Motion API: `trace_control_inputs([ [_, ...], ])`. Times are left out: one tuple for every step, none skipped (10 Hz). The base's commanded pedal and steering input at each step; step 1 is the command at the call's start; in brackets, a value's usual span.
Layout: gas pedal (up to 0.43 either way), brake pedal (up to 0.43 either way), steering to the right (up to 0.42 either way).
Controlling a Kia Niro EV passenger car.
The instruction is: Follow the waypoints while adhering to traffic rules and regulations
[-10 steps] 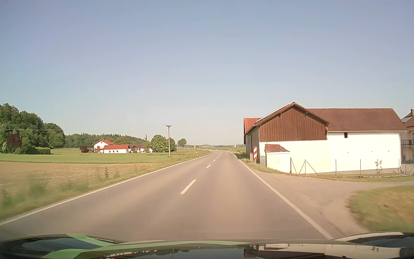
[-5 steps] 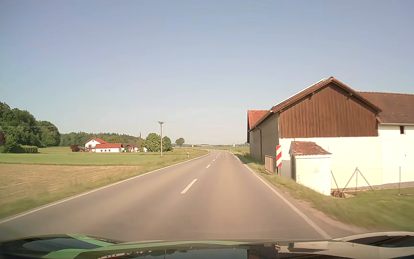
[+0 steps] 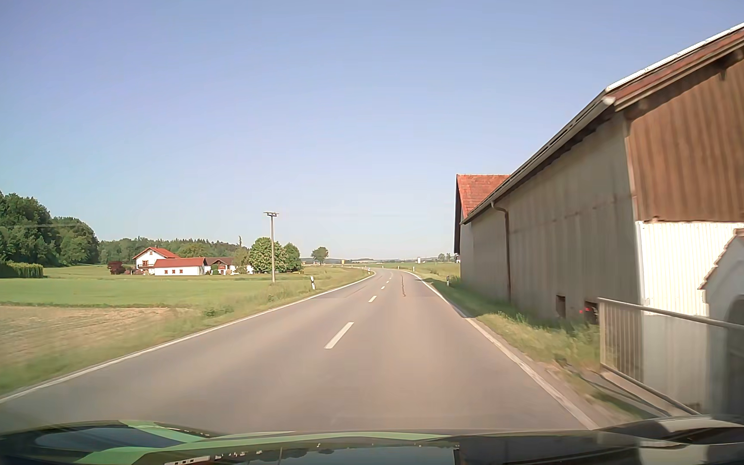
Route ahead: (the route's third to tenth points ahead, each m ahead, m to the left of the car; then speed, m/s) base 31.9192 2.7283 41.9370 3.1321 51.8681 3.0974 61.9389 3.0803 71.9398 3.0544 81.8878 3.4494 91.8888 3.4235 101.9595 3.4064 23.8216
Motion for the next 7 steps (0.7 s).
trace_control_inputs([
  [0.118, 0.000, 0.000],
  [0.118, 0.000, 0.000],
  [0.138, 0.000, 0.000],
  [0.150, 0.000, 0.000],
  [0.157, 0.000, 0.000],
  [0.169, 0.000, 0.000],
  [0.169, 0.000, 0.000],
])
